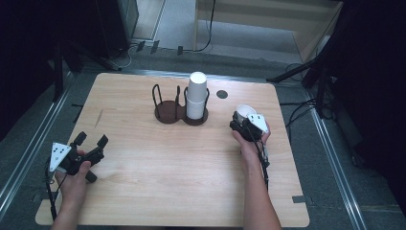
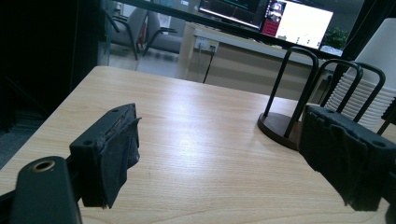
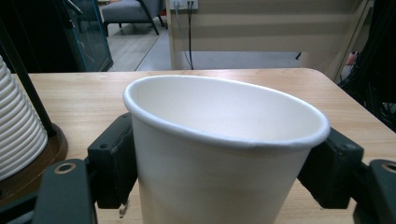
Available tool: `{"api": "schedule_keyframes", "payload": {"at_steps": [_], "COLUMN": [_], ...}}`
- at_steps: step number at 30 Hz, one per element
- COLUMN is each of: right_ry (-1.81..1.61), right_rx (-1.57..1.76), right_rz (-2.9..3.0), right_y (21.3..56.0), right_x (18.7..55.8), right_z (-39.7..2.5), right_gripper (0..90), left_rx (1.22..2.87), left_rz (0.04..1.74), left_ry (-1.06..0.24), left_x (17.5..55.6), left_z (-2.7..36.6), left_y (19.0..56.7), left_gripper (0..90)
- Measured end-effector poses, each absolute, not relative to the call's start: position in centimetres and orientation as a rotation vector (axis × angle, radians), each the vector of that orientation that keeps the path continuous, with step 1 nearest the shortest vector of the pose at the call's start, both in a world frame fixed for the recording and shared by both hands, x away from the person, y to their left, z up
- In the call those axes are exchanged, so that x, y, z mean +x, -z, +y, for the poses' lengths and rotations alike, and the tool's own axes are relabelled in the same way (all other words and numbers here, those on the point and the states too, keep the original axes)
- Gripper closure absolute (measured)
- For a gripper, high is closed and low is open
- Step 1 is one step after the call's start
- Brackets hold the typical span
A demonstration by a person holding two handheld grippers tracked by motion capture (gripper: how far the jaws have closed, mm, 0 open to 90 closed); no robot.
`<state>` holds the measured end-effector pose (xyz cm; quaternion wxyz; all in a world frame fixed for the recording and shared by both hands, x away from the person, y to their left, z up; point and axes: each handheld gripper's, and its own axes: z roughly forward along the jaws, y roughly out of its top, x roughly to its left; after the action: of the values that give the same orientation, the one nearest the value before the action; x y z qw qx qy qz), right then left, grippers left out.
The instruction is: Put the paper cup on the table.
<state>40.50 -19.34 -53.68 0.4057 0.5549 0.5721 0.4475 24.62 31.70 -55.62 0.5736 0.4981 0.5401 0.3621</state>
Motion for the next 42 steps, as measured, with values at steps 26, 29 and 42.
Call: {"api": "schedule_keyframes", "payload": {"at_steps": [26,29,42], "right_ry": [-1.203,-1.218,-1.283], "right_rx": [1.341,1.339,1.280], "right_rz": [1.595,1.587,1.592], "right_y": [52.2,51.8,50.6], "right_x": [38.9,38.4,35.3], "right_z": [-20.2,-20.4,-21.2], "right_gripper": [0.0,0.0,0.0], "left_rx": [1.158,1.158,1.160], "left_rz": [1.269,1.269,1.271], "left_ry": [-0.832,-0.834,-0.835], "left_x": [24.6,24.6,24.5], "left_z": [31.8,31.8,31.8], "left_y": [55.6,55.6,55.6], "left_gripper": [13.2,13.0,10.3]}}
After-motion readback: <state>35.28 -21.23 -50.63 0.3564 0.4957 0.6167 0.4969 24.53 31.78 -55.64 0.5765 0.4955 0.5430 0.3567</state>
